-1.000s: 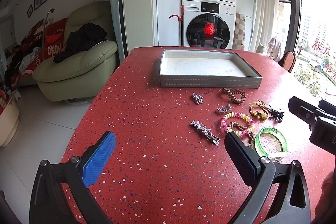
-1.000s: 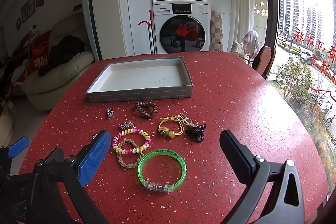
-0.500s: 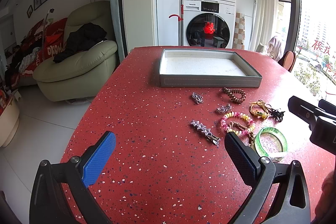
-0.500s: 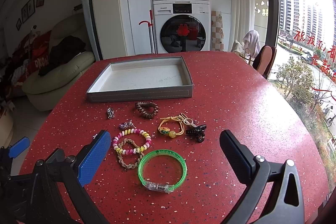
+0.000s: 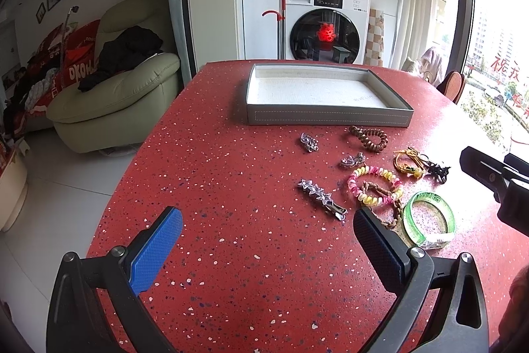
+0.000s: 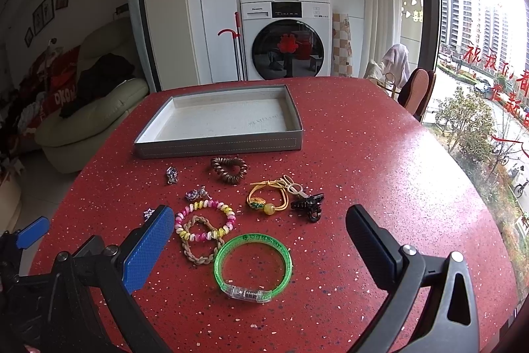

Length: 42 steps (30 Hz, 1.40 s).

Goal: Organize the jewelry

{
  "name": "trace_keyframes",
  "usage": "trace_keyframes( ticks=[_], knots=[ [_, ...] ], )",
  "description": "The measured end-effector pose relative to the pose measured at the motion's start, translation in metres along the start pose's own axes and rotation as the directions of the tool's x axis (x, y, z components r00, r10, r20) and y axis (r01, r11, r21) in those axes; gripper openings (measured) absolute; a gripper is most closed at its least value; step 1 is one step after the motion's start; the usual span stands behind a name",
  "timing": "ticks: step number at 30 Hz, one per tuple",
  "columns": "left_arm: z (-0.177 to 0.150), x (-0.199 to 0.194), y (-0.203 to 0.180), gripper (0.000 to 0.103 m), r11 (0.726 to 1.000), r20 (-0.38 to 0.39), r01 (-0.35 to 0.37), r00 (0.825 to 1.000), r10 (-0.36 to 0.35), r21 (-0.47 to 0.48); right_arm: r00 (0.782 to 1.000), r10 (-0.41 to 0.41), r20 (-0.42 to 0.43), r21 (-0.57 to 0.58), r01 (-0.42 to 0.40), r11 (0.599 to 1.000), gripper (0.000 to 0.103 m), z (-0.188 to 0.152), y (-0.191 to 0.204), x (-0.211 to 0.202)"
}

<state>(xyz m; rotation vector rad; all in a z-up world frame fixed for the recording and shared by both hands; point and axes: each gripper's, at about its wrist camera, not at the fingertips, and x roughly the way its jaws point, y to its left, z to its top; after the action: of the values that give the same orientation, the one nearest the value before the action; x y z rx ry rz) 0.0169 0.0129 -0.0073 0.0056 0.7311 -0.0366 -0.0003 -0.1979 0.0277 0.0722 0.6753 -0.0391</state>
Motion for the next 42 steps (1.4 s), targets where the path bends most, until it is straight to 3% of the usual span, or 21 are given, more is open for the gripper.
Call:
trace_keyframes(
  ticks=[7,12,19,27,29,32,36,38,39,42],
  knots=[
    [0.011,0.039,0.013,0.103,0.995,-0.147,0.084,0.985,-0.092,-0.060,0.993,-0.066,-0.101,0.018,0.068,0.998,0.103,-0.008,-0.024,0.015],
    [0.019,0.065,0.008,0.103,0.992,-0.228,0.092,0.968,-0.109,-0.083,0.973,-0.089,-0.211,0.030,0.097,0.995,0.103,-0.018,-0.039,0.035],
    [0.021,0.099,-0.006,0.103,0.984,-0.338,0.070,0.933,-0.123,-0.165,0.960,-0.082,-0.266,0.011,0.088,0.996,0.103,-0.022,-0.041,0.049],
    [0.019,0.102,-0.031,0.103,0.999,-0.336,0.003,0.942,-0.019,-0.049,0.944,-0.078,-0.322,-0.029,0.073,0.997,0.103,-0.025,-0.035,0.069],
    [0.018,0.100,-0.033,0.100,1.000,-0.318,-0.008,0.948,0.002,-0.018,0.939,-0.075,-0.336,-0.033,0.068,0.997,0.098,-0.028,-0.033,0.071],
    [0.019,0.097,-0.032,0.091,1.000,-0.306,0.015,0.952,-0.014,0.001,0.932,-0.069,-0.356,-0.039,0.058,0.998,0.089,-0.032,-0.029,0.073],
    [0.021,0.092,-0.033,0.071,0.997,-0.285,0.065,0.957,-0.049,0.044,0.929,-0.057,-0.365,-0.051,0.041,0.998,0.071,-0.034,-0.025,0.072],
    [0.022,0.090,-0.032,0.054,0.994,-0.278,0.091,0.958,-0.069,0.064,0.929,-0.054,-0.366,-0.056,0.036,0.998,0.063,-0.034,-0.023,0.070],
    [0.022,0.089,-0.031,0.040,0.992,-0.275,0.102,0.958,-0.079,0.071,0.929,-0.052,-0.367,-0.057,0.033,0.998,0.058,-0.034,-0.022,0.069],
    [0.022,0.087,-0.025,0.036,0.989,-0.269,0.134,0.957,-0.111,0.067,0.928,-0.047,-0.370,-0.063,0.025,0.998,0.041,-0.034,-0.019,0.067]
  ],
)
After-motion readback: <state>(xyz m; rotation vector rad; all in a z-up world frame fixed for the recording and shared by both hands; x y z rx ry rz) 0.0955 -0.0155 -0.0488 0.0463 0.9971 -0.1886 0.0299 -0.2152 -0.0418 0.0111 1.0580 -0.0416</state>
